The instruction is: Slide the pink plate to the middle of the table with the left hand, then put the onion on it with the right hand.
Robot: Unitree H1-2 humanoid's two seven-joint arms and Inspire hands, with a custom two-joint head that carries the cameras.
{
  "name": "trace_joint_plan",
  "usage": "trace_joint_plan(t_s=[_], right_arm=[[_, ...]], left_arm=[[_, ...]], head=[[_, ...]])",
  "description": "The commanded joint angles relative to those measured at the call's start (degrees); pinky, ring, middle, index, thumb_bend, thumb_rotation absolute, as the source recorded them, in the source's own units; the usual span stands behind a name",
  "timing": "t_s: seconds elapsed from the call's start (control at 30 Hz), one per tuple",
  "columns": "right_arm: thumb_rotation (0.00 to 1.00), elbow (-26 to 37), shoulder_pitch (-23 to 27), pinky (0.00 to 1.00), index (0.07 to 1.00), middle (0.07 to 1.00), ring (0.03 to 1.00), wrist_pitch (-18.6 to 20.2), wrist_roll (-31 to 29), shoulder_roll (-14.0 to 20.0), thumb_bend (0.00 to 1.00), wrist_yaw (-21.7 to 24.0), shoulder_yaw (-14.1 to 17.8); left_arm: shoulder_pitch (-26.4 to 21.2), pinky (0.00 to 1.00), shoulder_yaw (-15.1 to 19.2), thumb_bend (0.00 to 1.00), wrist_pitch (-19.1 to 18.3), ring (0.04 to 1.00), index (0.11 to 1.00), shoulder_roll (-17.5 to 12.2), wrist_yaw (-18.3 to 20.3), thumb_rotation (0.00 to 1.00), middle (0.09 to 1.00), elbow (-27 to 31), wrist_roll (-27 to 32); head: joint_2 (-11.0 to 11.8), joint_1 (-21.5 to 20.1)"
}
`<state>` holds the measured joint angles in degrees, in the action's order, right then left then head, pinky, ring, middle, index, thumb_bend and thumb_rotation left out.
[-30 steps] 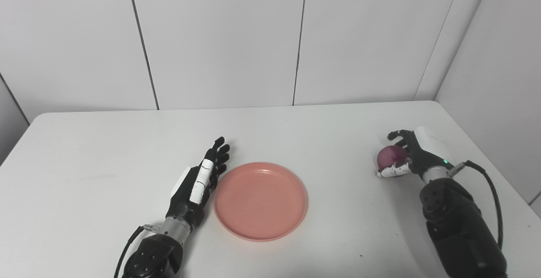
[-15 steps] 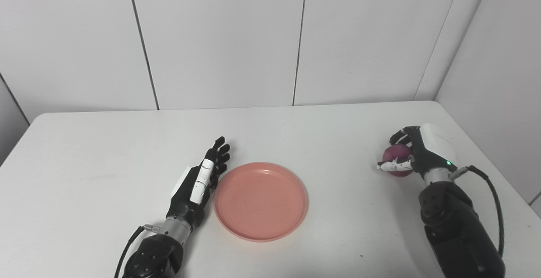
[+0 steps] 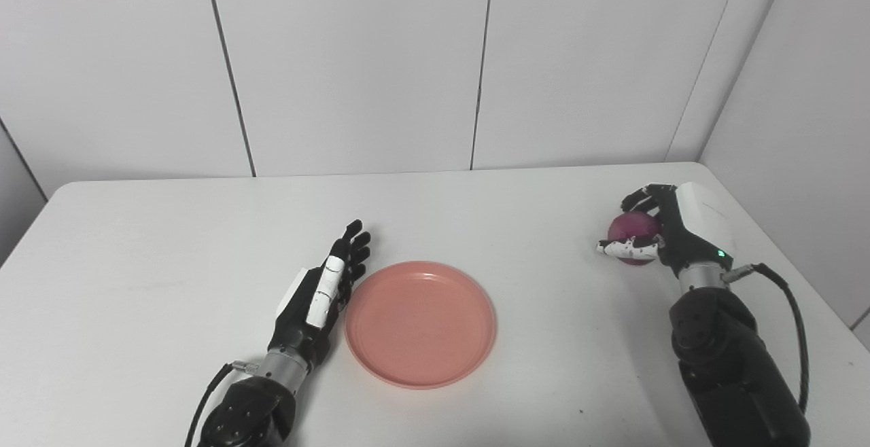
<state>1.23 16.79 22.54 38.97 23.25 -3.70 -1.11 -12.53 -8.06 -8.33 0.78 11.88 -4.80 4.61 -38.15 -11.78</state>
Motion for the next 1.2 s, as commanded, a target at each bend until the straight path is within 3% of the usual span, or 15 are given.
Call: trace_joint_plan(t_s=[0.0,0.23,0.83,0.9,1.07,1.17], right_arm=[[0.0,2.6,1.7,0.18,0.486,0.473,0.278,-3.0,0.0,0.3,0.53,-2.5,0.4],[0.0,5.5,1.7,0.17,0.485,0.473,0.25,-3.5,-1.4,-2.0,0.53,-2.3,0.2],[0.0,10.3,0.3,0.24,0.486,0.476,0.318,-6.2,-1.0,-5.9,0.53,-0.2,-7.2],[0.0,10.6,0.2,0.25,0.52,0.414,0.34,-6.3,-1.1,-6.4,0.52,0.3,-7.8],[0.0,10.7,0.1,0.24,0.524,0.402,0.323,-8.4,-0.5,-6.9,0.52,0.3,-9.6],[0.0,11.3,0.1,0.21,0.491,0.466,0.298,-8.1,-0.3,-7.5,0.53,1.2,-10.6]], left_arm=[[-2.2,1.0,-0.1,0.81,1.0,0.989,0.983,0.4,-0.1,1.0,0.985,1.3,-0.2],[-2.3,1.0,-0.1,0.81,1.3,0.99,0.986,0.6,-0.1,1.0,0.985,1.1,-0.2],[-2.3,1.0,-0.1,0.8,1.5,0.99,0.985,0.8,-0.3,1.0,0.984,1.0,-0.6],[-2.3,1.0,-0.1,0.8,1.2,0.991,0.984,0.8,-0.4,1.0,0.984,1.3,-0.6],[-2.3,1.0,-0.4,0.8,1.7,0.987,0.985,0.8,-0.5,1.0,0.983,1.3,-1.1],[-2.2,1.0,-0.3,0.8,1.5,0.986,0.987,1.1,-0.5,1.0,0.985,1.5,-1.0]], head=[[0.0,0.0],[0.1,0.2],[-0.1,0.4],[-0.1,0.4],[-0.4,0.7],[-0.7,1.0]])
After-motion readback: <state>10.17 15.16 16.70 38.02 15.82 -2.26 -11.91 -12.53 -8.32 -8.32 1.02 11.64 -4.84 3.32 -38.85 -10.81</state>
